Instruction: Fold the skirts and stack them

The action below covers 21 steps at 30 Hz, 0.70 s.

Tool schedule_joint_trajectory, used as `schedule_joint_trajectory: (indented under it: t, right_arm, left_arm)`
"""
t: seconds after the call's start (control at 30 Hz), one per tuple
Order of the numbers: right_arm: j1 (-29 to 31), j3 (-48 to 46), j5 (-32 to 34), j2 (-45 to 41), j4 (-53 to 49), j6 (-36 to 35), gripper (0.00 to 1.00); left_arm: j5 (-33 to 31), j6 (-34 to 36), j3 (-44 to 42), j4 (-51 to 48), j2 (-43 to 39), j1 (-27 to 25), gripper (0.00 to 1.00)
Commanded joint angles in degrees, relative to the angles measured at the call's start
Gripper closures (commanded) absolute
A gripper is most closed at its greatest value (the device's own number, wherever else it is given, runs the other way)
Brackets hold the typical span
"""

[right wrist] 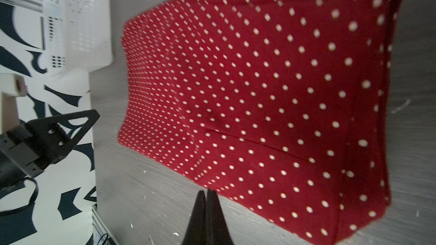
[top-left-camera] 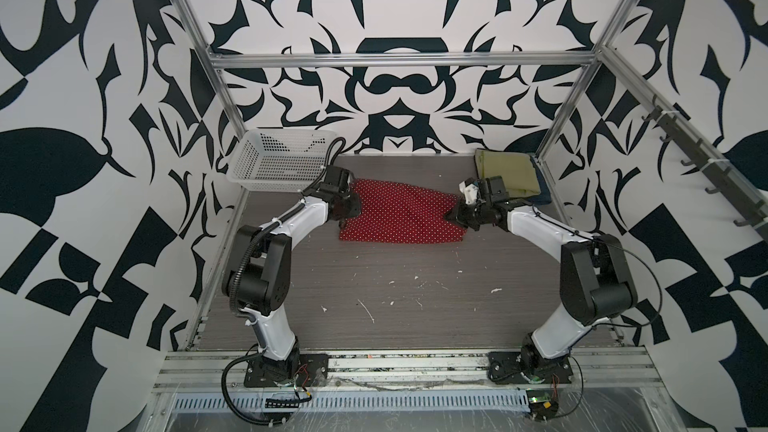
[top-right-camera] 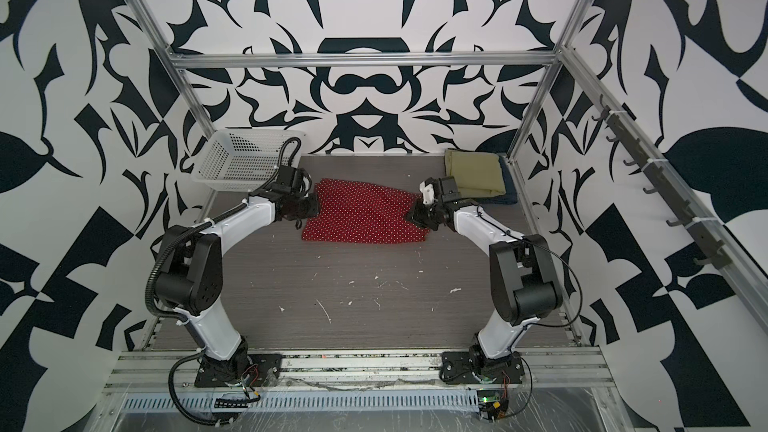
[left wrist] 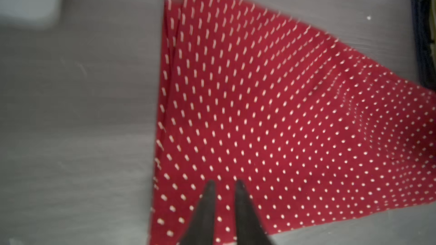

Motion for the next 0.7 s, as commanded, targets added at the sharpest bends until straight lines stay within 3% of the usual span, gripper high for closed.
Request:
schedule_joint_trajectory:
  t: [0.0,0.17,0.37,0.53,0.67]
  right_arm:
    - [-0.23,-0.74,2.47,1.52,3.24,-1.86,1.0]
    - [-0.38,-3.93,6.61,4.12,4.27,-1.74,1.0]
    - [-1.85,-6.88,8.42,6.36,5.56,-1.64,1.0]
    - [-2.33,-6.79,6.5,4.22,4.72,-1.23,1.0]
    - [-2.84,-4.24,4.61,-2.09,2.2,-1.07,0.96]
  left_arm:
    - [2.4,-4.18,-3.3,3.9,0.77,-0.58,0.93]
    - [-1.02,-8.33,-11.02,4.15,-0.57,-0.44,1.0]
    - [-4.9,-12.88,-17.12,3.58,-2.0,-0.18,1.0]
    - [-7.78,-13.67,-17.57,2.26,-4.92,0.0,1.0]
    - [-9.46,-12.15,-12.3,-0.25,-9.24,-0.05,0.96]
